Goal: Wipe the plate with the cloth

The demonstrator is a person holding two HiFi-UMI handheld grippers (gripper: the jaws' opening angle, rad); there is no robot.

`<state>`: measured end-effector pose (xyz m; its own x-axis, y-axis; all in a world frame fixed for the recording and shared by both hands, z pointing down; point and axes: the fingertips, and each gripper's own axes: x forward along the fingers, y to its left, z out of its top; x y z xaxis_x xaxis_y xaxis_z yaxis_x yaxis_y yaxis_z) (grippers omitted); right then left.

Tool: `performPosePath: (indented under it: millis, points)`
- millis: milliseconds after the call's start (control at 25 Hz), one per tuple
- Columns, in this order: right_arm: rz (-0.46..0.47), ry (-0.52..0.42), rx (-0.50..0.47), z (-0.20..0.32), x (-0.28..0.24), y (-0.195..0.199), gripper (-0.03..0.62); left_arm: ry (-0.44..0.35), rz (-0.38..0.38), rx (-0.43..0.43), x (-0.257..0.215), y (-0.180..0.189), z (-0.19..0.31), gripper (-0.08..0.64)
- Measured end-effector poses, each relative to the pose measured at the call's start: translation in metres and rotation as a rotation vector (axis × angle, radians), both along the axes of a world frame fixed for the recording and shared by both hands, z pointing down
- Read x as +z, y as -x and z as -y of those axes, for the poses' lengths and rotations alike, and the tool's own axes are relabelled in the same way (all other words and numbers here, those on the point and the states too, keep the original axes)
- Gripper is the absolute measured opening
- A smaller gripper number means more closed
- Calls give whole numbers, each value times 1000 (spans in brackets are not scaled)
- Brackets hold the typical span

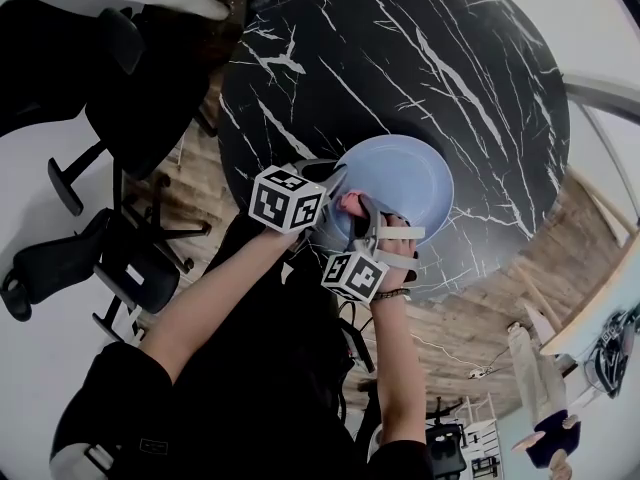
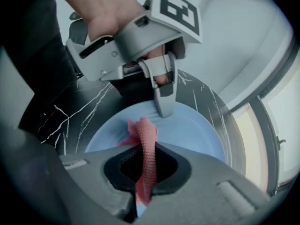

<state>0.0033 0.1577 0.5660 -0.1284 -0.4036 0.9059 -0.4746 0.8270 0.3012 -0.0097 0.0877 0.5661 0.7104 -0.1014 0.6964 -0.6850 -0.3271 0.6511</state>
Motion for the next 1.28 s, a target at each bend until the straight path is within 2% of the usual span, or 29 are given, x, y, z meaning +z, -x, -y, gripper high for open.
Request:
performPosePath:
  millis: [240,520,720,1080,1280]
  points:
    - [17,131,-45,-46,3,5,9,-5,1,1,0,0,-1,19]
    - [115,227,34,-61,1,-8,9,-13,2,15,0,-2,0,18]
    - [144,279,58,-57,4,-10,11,-27,7,39,-1,-3,-1,20]
    - [110,226,119,0,4,-31,11,-33,10,46,0,-3,-1,20]
    - [88,164,158,36,3,-44,11,-29,7,48,-1,-4,-1,20]
